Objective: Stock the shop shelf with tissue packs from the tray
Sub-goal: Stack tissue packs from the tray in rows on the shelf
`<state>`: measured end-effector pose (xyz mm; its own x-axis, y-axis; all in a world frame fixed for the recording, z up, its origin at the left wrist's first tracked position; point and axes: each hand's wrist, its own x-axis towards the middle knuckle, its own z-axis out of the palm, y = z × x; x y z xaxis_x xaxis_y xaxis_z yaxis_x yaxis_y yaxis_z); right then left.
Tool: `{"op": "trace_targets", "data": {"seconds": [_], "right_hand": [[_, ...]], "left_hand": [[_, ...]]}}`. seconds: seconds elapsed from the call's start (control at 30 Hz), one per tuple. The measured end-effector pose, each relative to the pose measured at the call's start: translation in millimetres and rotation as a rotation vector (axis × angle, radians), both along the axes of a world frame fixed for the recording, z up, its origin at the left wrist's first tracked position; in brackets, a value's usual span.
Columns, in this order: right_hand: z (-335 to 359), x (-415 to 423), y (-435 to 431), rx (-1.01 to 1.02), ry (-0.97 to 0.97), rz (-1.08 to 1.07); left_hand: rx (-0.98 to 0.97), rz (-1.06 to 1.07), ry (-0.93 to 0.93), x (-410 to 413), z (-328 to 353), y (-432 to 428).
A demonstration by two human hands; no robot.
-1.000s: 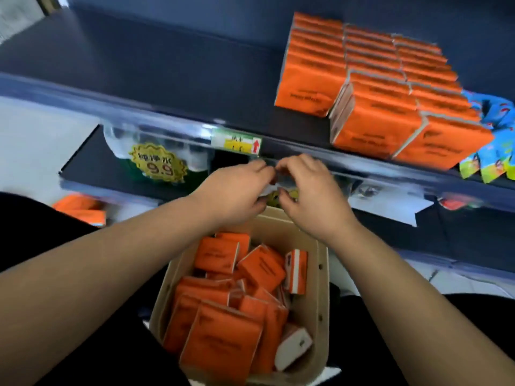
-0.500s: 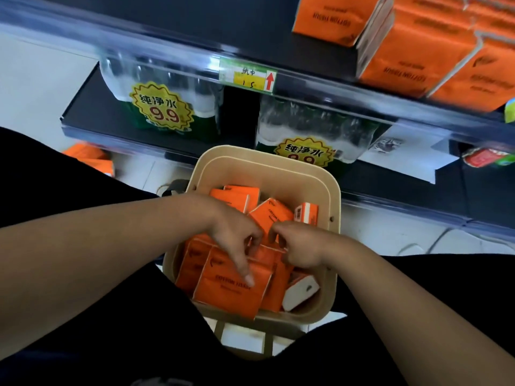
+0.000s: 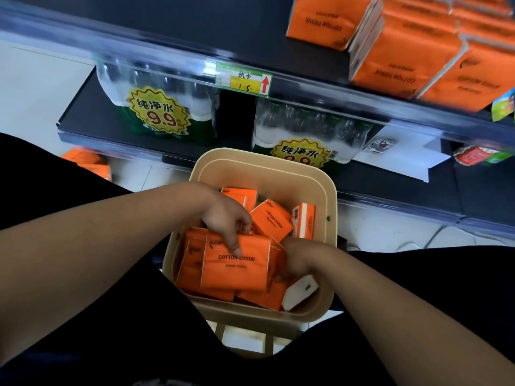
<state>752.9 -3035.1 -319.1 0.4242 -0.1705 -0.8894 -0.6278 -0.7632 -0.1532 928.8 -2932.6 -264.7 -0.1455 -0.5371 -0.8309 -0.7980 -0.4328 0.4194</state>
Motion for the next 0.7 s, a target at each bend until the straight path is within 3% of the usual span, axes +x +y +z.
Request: {"op": "trace_targets", "data": {"seconds": [0.17, 0.27, 0.37, 0.7], "right_hand": [[-2, 1, -8, 0.044, -0.106, -0.387], [2, -2, 0, 0.153, 0.027, -0.624], [-3, -7, 12, 0.187, 0.097, -0.677], [4, 3, -24, 0.210, -0.171, -0.722]], "left_hand": [[0.091, 0.111, 0.051, 5, -6, 3], [0.132, 0.136, 0.044, 3, -8, 3], [0.168, 0.166, 0.056, 1, -11, 3], [0.197, 0.258, 0.180, 11, -13, 8]]}}
